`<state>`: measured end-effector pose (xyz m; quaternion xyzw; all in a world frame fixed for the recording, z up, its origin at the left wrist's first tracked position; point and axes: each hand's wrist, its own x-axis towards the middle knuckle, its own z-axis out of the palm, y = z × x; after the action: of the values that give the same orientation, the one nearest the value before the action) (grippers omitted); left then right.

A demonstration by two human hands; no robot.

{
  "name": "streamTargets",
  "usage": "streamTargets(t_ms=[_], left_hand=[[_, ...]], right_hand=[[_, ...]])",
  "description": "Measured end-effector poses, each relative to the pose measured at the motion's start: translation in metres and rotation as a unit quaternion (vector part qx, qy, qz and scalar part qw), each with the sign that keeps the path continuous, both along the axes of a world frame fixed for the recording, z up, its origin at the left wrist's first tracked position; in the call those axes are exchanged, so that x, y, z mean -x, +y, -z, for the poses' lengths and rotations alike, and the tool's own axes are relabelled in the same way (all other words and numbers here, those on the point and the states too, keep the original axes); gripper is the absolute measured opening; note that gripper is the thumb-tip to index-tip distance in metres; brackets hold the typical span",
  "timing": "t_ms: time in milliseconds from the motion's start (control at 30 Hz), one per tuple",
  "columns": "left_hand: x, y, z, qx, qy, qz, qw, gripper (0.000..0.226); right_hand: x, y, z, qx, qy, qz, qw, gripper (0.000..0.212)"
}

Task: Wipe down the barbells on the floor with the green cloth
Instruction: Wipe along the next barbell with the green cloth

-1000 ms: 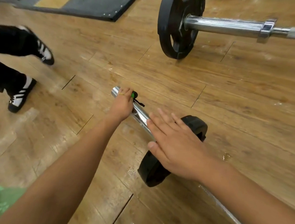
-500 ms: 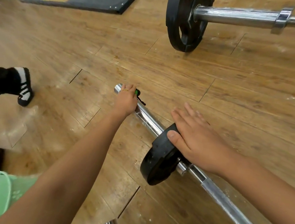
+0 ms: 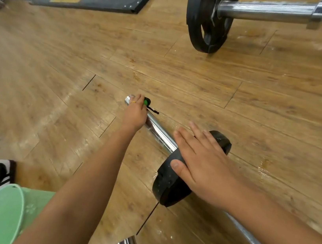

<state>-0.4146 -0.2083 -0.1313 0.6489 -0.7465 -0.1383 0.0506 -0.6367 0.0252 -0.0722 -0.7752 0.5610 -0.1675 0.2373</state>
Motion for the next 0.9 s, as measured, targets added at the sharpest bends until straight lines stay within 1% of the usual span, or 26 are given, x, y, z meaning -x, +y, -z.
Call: streamTargets(t_ms=[33, 100, 233, 267, 333, 400, 500, 567, 667, 800, 900], left_hand=[[-0.003, 0.005, 0.002, 0.001, 0.004, 0.024, 1.000, 0.050], [-0.010, 0.011, 0.002, -0.018, 0.028, 0.033, 0.999, 0.050], [-0.001, -0.008, -0.010, -0.039, 0.023, -0.030, 0.999, 0.050], [0.005, -0.009, -0.012, -0.038, 0.023, -0.033, 0.998, 0.049], [0.015, 0.005, -0.006, -0.020, 0.032, -0.005, 0.999, 0.046], [0.018, 0.028, 0.002, -0.003, 0.054, 0.024, 0.998, 0.049], [0.020, 0.036, 0.004, 0.009, 0.090, 0.030, 0.995, 0.051], [0.029, 0.030, 0.004, 0.013, 0.074, 0.037, 0.997, 0.050], [0.043, 0.021, 0.003, 0.020, 0.049, 0.052, 0.997, 0.049], [0.051, 0.011, 0.005, 0.019, 0.033, 0.081, 0.996, 0.050], [0.045, 0.005, 0.005, 0.017, 0.056, 0.111, 0.992, 0.051]], right_hand=[[-0.001, 0.000, 0.000, 0.002, -0.001, 0.002, 1.000, 0.073], [-0.001, 0.000, 0.002, 0.001, -0.006, -0.004, 1.000, 0.072], [0.004, -0.004, 0.005, 0.001, -0.015, 0.001, 1.000, 0.069], [0.007, -0.005, 0.006, -0.001, -0.016, 0.002, 1.000, 0.070], [0.015, -0.009, 0.007, -0.009, -0.018, 0.007, 1.000, 0.072], [0.024, -0.014, 0.006, -0.017, -0.018, 0.019, 1.000, 0.073], [0.035, -0.018, -0.002, -0.047, -0.001, 0.042, 0.998, 0.071], [0.030, -0.017, -0.011, -0.040, 0.016, 0.066, 0.997, 0.069], [-0.003, -0.005, -0.024, -0.020, 0.016, 0.090, 0.996, 0.069], [-0.028, -0.004, -0.020, 0.000, 0.102, 0.151, 0.983, 0.076], [-0.017, -0.014, -0.016, 0.014, 0.125, 0.204, 0.971, 0.074]])
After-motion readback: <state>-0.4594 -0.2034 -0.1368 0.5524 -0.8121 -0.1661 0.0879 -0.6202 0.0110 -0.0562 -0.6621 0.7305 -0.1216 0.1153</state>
